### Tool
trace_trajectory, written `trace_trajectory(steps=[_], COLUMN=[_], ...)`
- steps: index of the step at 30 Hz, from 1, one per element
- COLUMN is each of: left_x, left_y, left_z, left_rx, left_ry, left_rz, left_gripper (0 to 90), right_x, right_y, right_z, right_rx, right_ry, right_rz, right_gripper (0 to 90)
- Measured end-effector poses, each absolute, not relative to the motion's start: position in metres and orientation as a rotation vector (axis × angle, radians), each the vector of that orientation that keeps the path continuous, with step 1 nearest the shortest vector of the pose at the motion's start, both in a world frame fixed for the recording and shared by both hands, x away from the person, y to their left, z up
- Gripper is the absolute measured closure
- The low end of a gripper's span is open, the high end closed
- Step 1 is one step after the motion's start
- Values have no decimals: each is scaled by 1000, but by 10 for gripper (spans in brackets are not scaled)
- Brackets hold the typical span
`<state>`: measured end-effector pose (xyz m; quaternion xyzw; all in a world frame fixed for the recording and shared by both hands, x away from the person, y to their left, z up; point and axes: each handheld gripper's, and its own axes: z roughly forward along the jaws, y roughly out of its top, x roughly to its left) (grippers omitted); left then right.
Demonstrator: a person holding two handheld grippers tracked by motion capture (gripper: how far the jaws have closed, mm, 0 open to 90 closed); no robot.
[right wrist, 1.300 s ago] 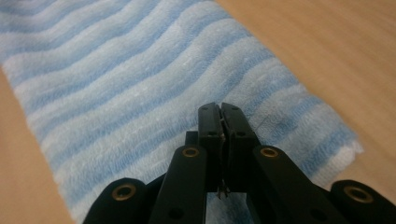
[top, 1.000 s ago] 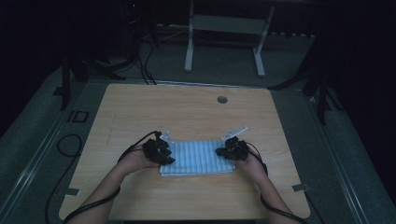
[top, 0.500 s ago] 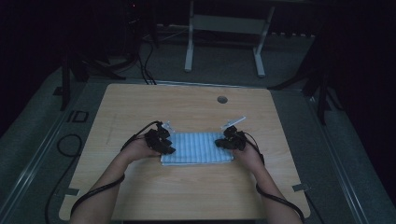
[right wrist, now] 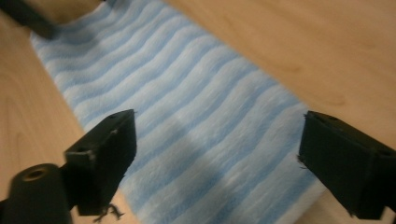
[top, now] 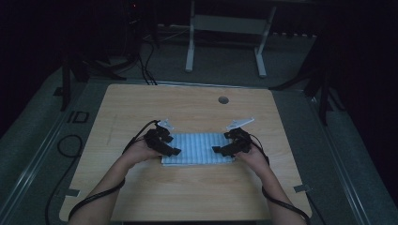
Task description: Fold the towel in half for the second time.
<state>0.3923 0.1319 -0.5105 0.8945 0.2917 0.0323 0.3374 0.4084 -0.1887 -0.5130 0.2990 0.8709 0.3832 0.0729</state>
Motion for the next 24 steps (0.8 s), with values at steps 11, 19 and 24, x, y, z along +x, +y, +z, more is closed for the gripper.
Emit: trace_trajectory(steps=[11,19,24], left_x=[380,362,350], left_y=[146,170,186], left_z=[-517,-521,-523], left_rx=[2215,2178,2181], left_ry=[833,863,881], left_rz=[225,259,304], left_gripper=[110,110,110], right_x=[397,392,387], right_y=[-196,-216,-230], right_z=[-508,-513,-519], right_rx=[808,828,853], right_ry=[2502,2455,2448], right_rz=[1202,1191,1169], right_gripper=[111,111,111])
